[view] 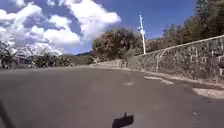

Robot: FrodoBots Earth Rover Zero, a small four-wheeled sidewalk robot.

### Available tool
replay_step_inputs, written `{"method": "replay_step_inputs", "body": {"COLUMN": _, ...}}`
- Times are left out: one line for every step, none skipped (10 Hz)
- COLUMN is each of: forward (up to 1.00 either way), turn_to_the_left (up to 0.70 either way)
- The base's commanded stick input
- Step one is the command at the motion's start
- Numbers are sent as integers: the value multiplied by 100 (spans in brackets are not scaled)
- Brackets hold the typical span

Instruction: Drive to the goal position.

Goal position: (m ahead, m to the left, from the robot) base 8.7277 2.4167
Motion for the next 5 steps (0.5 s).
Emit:
{"method": "replay_step_inputs", "body": {"forward": 50, "turn_to_the_left": 0}}
{"method": "replay_step_inputs", "body": {"forward": 50, "turn_to_the_left": 0}}
{"method": "replay_step_inputs", "body": {"forward": 50, "turn_to_the_left": 0}}
{"method": "replay_step_inputs", "body": {"forward": 50, "turn_to_the_left": 0}}
{"method": "replay_step_inputs", "body": {"forward": 50, "turn_to_the_left": 0}}
